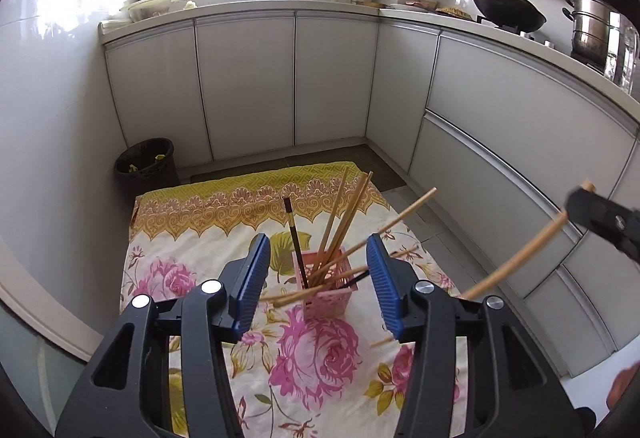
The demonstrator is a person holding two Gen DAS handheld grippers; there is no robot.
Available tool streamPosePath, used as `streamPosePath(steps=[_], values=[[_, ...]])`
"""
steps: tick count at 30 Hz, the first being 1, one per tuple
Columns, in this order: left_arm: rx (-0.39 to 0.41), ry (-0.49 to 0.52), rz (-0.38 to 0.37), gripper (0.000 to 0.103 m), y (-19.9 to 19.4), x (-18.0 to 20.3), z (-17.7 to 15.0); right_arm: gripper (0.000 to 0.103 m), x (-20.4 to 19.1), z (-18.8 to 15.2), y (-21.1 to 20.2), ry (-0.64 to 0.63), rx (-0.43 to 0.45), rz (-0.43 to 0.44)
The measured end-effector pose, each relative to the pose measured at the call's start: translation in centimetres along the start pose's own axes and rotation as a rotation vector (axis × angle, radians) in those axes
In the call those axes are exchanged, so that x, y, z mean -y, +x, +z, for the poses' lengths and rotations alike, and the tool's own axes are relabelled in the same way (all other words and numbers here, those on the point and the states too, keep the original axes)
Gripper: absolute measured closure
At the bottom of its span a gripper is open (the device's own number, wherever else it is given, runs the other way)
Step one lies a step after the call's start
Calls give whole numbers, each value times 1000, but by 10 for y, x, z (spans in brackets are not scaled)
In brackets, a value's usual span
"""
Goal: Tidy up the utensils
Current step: 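Insert the left tool's chopstick into the pink cup while the right tool lifts its chopstick, then lower the right tool's chopstick into the pink cup and open the right tool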
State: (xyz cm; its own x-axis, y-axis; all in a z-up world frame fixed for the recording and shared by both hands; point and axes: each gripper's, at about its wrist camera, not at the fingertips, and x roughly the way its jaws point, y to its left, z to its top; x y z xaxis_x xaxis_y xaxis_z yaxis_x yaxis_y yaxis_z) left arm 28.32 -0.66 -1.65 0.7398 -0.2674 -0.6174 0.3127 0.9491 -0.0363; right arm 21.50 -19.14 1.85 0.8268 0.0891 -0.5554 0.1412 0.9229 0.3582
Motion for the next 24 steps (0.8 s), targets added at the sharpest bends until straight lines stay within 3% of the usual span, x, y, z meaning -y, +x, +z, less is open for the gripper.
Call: streamPosePath(steps=[5,14,19,24], values=[[-28,-21,32,37,-34,-14,-48,95,-8,0,1,21,29,13],[-199,-135,64,37,-21,-50,-142,95,-20,14,19,39,136,0],[-231,-138,53,37,-13,-52,-160,95,-23,14,50,24,209,-40],[-223,-149,48,37,-11,-58,-160,95,-23,12,90,35,223,-75]])
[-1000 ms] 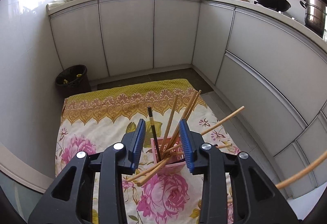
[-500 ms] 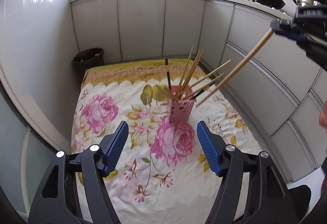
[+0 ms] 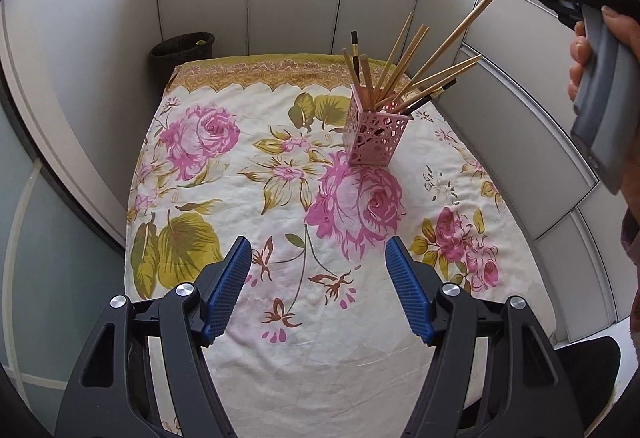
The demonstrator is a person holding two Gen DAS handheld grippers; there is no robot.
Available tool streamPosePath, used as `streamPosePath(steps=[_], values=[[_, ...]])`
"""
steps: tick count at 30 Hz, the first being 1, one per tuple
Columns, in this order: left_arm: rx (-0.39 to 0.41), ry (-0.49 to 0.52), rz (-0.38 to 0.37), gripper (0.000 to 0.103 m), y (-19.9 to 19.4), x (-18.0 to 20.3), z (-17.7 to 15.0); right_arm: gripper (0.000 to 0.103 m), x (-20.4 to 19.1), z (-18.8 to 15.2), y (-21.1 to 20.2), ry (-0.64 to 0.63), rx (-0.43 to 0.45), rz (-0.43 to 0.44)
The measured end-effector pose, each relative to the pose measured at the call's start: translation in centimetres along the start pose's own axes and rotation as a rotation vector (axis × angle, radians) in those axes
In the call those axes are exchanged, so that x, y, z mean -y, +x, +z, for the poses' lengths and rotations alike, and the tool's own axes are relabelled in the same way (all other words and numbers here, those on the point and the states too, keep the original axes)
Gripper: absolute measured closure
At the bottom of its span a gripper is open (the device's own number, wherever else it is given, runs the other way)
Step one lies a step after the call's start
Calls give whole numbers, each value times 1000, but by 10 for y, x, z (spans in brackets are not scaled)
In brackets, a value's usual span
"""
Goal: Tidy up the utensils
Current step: 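Lower the right tool's chopstick into the pink cup and open the right tool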
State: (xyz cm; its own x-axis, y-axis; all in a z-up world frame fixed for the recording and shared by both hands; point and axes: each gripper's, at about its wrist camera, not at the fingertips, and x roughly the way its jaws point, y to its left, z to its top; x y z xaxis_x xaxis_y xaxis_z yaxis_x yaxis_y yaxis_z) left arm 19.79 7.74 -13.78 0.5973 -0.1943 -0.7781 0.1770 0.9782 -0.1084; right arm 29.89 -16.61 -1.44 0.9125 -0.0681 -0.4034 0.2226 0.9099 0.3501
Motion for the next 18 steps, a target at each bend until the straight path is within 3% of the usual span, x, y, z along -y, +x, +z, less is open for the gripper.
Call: streamPosePath(steps=[2,3,4,5,6,10,12,14,18], values=[[2,-14,0,37,1,-4,0,95,-5,-5,16,-29,-24,-14],[2,-15,2,37,1,-4,1,88,-5,-9,23,-40,-47,-12],[4,-18,2,37,1,-6,1,79,-5,-12,27,-48,-68,-13],[12,-22,1,37,-1,-7,2,56,-5,-14,26,-51,-71,-18],[21,-23,2,37,-3,-7,3,41,-3,-15,20,-47,-53,-19],[60,-24,4,34,-15,-5,8,29,6,-14,-13,-31,-36,-34],[79,-22,10,32,-22,-1,9,19,11,-15,-34,-31,-38,-39],[100,-22,19,27,-30,3,11,16,15,-17,-58,-56,-36,-88],[173,-37,33,10,-57,14,15,10,23,-34,-102,-158,-50,-192]])
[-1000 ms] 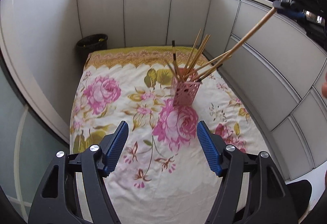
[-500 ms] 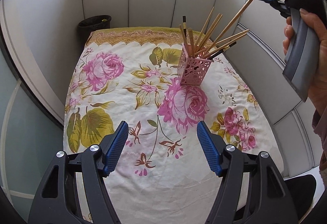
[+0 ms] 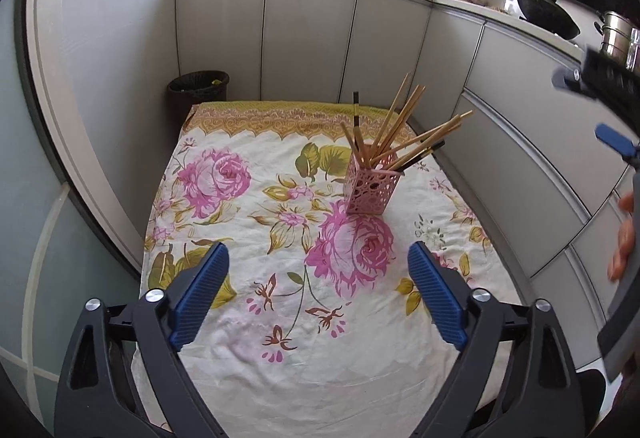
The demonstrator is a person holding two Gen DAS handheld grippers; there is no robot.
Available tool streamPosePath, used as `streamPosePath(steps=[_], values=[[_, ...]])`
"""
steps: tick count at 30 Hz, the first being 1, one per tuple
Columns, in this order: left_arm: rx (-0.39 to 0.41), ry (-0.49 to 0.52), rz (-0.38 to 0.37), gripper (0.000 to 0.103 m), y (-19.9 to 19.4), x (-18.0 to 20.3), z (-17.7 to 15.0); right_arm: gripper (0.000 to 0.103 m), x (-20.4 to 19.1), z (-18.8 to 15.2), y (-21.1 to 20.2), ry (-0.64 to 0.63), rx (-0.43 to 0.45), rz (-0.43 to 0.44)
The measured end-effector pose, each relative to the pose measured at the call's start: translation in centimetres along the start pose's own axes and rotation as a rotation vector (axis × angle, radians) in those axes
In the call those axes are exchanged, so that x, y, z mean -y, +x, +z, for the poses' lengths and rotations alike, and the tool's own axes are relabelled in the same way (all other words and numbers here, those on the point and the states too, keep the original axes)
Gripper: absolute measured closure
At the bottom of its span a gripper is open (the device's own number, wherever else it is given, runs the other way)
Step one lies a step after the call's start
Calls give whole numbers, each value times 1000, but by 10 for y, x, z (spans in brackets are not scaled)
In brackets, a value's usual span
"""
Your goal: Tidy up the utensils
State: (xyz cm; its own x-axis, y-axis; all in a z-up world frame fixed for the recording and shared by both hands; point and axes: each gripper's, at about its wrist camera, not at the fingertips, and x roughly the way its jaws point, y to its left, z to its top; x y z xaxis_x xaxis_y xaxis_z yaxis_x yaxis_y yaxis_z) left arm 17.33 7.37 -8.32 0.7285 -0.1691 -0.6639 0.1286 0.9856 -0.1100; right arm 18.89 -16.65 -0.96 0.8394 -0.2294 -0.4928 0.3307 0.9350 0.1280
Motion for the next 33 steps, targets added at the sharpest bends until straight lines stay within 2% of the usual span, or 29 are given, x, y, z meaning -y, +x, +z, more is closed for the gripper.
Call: streamPosePath(steps=[1,2,6,9,11,16,19,26,29,33], values=[[23,3,9,7,-8,4,2,9,4,-8,-10,-23,0,-14],[45,9,14,7,-16,8,3,7,7,-17,-20,-47,-4,-35],[97,45,47,7,-44,25,4,7,19,-55,-56,-144,-27,-111],[138,24,51,7,-66,34,3,7,21,-76,-77,-229,-53,-159],[174,-3,67,7,-82,39,3,7,24,-83,-93,-230,-43,-170],[265,-48,109,7,-130,53,-1,7,38,-77,-129,-129,-9,-152],[303,-32,144,7,-154,64,-8,7,48,-69,-146,-56,6,-115],[353,-6,180,7,-188,77,-15,7,51,-61,-185,-37,90,-89],[368,4,194,7,-197,81,-16,7,54,-59,-194,-21,100,-81],[366,2,176,7,-201,81,-18,7,59,-60,-200,-9,96,-74]])
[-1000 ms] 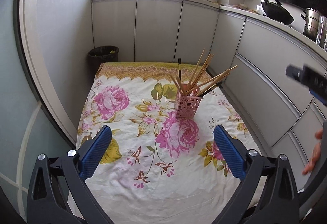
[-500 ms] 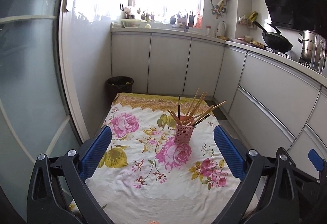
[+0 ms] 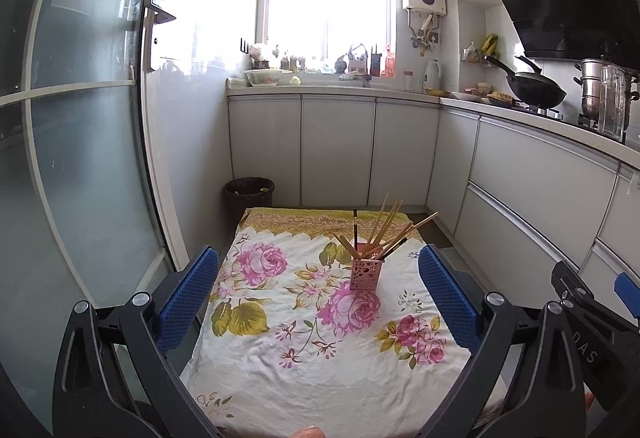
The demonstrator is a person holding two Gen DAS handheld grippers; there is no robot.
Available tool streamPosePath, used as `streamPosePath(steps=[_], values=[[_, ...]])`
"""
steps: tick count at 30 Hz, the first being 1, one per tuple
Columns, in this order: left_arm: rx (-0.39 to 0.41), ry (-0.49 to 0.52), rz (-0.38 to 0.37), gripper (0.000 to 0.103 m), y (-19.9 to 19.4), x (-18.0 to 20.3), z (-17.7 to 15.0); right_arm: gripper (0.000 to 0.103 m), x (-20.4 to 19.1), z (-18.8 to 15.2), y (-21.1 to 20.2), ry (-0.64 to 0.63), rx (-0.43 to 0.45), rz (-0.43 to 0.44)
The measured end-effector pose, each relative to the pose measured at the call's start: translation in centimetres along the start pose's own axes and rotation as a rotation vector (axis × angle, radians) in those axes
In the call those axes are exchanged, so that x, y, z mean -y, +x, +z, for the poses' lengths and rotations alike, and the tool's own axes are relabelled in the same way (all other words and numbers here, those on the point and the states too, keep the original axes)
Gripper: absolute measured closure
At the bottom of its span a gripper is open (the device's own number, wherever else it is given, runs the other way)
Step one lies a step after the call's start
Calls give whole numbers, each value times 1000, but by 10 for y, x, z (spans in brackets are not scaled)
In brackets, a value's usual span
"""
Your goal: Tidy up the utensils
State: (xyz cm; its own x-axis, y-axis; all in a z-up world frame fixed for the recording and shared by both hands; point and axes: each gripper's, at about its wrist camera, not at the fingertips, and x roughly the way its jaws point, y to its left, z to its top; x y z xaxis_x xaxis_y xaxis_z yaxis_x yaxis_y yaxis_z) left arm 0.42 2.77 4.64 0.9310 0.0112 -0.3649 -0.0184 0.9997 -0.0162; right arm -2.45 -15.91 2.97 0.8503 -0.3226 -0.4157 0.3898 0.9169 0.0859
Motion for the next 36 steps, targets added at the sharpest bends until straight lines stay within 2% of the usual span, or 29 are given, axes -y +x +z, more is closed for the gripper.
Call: streamPosePath(steps=[15,36], values=[[-8,7,-16,7,-5,0,-1,7,6,0,-11,17,20,5],[-16,-1,-8,7,-4,-4,0,7,4,-2,-9,22,-2,21]])
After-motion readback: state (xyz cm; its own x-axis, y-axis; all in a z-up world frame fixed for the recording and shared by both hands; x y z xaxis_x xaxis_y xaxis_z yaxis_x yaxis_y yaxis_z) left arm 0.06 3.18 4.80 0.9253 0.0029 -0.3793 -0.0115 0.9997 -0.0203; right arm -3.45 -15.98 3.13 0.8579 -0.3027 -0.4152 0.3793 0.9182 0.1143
